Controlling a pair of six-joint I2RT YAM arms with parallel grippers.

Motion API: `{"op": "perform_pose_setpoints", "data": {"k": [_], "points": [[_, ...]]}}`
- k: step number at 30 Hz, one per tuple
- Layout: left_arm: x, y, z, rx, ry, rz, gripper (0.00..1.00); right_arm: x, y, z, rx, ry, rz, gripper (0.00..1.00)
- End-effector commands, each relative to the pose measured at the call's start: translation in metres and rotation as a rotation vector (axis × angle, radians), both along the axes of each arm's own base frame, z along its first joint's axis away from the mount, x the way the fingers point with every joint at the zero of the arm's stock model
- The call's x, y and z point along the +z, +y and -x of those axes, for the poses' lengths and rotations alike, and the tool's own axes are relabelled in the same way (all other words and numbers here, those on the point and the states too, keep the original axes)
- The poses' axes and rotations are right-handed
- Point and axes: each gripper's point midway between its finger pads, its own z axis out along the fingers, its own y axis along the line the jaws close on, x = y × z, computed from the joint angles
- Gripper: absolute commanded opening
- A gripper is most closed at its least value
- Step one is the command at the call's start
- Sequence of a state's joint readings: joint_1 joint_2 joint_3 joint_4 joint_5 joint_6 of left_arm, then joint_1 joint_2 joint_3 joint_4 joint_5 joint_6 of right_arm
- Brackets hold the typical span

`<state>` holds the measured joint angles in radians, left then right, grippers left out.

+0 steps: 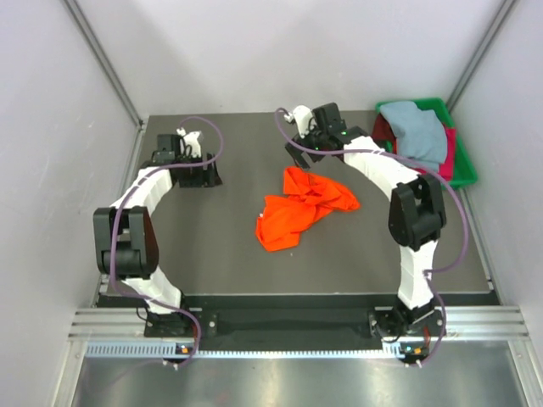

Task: Fold and stack the t-shirts
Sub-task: Flatten the tshirt out

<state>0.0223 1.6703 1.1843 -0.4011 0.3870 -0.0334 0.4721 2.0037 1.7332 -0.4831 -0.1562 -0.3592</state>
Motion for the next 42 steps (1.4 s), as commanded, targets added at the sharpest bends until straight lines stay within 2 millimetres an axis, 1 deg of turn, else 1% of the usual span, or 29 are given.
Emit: {"op": "perform_pose_setpoints", "data": {"k": [1, 4, 8, 9, 11, 16, 17, 19, 20, 22, 23, 24, 25, 26, 27, 28, 30, 31, 32, 33, 34, 35, 36, 37, 38, 39, 40, 41, 42], "points": [[0.015, -0.016, -0.013, -0.117, -0.053, -0.063, 0.82, 0.011, 0.027, -0.007, 0.051, -0.023, -0.042, 1.0], [0.022, -0.021, -0.023, -0.122, -0.078, -0.09, 0.83, -0.001, 0.029, -0.004, 0.056, 0.016, -0.04, 1.0], [0.028, -0.022, -0.033, -0.112, -0.105, -0.107, 0.84, -0.015, 0.031, 0.011, 0.069, 0.096, -0.028, 1.0], [0.027, -0.021, -0.034, -0.106, -0.103, -0.11, 0.84, -0.021, 0.028, 0.013, 0.06, 0.111, -0.013, 1.0], [0.03, -0.022, -0.036, -0.095, -0.105, -0.098, 0.84, -0.026, 0.023, 0.013, 0.038, 0.118, 0.005, 1.0], [0.041, -0.028, -0.031, -0.093, -0.117, -0.06, 0.84, -0.054, 0.008, 0.016, 0.011, 0.161, 0.077, 0.98], [0.041, -0.028, -0.028, -0.083, -0.114, -0.054, 0.84, -0.063, 0.005, 0.018, 0.015, 0.176, 0.095, 0.95], [0.042, -0.028, -0.023, -0.086, -0.113, -0.048, 0.83, -0.074, 0.0, 0.023, 0.02, 0.2, 0.115, 0.92], [0.04, -0.028, -0.018, -0.083, -0.107, -0.05, 0.83, -0.082, -0.004, 0.026, 0.019, 0.215, 0.127, 0.88], [0.036, -0.027, -0.017, -0.08, -0.114, -0.054, 0.82, -0.085, -0.007, 0.029, 0.022, 0.225, 0.134, 0.83], [0.036, -0.026, -0.015, -0.076, -0.119, -0.057, 0.81, -0.085, -0.006, 0.031, 0.029, 0.23, 0.128, 0.72], [0.029, -0.026, -0.012, -0.078, -0.107, -0.055, 0.79, -0.085, -0.006, 0.033, 0.034, 0.236, 0.122, 0.65], [0.028, -0.026, -0.011, -0.078, -0.11, -0.055, 0.77, -0.084, -0.007, 0.033, 0.032, 0.239, 0.117, 0.55], [0.027, -0.023, -0.011, -0.066, -0.107, -0.071, 0.76, -0.081, -0.008, 0.032, 0.022, 0.233, 0.115, 0.23], [0.027, -0.021, -0.01, -0.064, -0.107, -0.079, 0.75, -0.075, -0.007, 0.03, 0.014, 0.22, 0.109, 0.08], [0.028, -0.019, -0.009, -0.069, -0.113, -0.092, 0.74, -0.069, -0.006, 0.028, 0.01, 0.209, 0.099, 0.0], [0.034, -0.017, -0.006, -0.068, -0.125, -0.103, 0.73, -0.044, -0.002, 0.021, 0.015, 0.158, 0.073, 0.0], [0.032, -0.017, -0.003, -0.067, -0.119, -0.103, 0.72, -0.032, 0.0, 0.019, 0.029, 0.127, 0.07, 0.0], [0.036, -0.017, 0.0, -0.063, -0.128, -0.102, 0.72, -0.013, 0.001, 0.016, 0.033, 0.088, 0.056, 0.0], [0.038, -0.015, 0.001, -0.051, -0.132, -0.104, 0.72, 0.012, 0.003, 0.008, 0.031, 0.035, 0.04, 0.0], [0.042, -0.013, 0.004, -0.034, -0.142, -0.101, 0.72, 0.03, 0.005, 0.005, 0.044, -0.002, 0.032, 0.0], [0.044, -0.012, 0.006, -0.026, -0.149, -0.104, 0.73, 0.066, 0.01, -0.001, 0.051, -0.069, 0.001, 0.0], [0.046, -0.004, 0.006, -0.003, -0.156, -0.123, 0.73, 0.086, 0.013, -0.003, 0.059, -0.104, -0.017, 0.0], [0.051, 0.0, 0.008, 0.016, -0.172, -0.134, 0.74, 0.105, 0.022, -0.002, 0.082, -0.138, -0.035, 0.0], [0.054, 0.004, 0.008, 0.052, -0.168, -0.122, 0.74, 0.14, 0.03, -0.002, 0.104, -0.199, -0.073, 0.0], [0.057, 0.015, 0.007, 0.092, -0.174, -0.127, 0.75, 0.159, 0.037, 0.001, 0.119, -0.235, -0.089, 0.0], [0.063, 0.017, 0.008, 0.12, -0.184, -0.109, 0.75, 0.176, 0.052, 0.01, 0.158, -0.276, -0.102, 0.0], [0.063, 0.036, 0.008, 0.179, -0.184, -0.101, 0.75, 0.208, 0.06, 0.017, 0.181, -0.347, -0.135, 0.0], [0.066, 0.041, 0.008, 0.21, -0.186, -0.072, 0.75, 0.223, 0.078, 0.033, 0.224, -0.379, -0.158, 0.0]]}}
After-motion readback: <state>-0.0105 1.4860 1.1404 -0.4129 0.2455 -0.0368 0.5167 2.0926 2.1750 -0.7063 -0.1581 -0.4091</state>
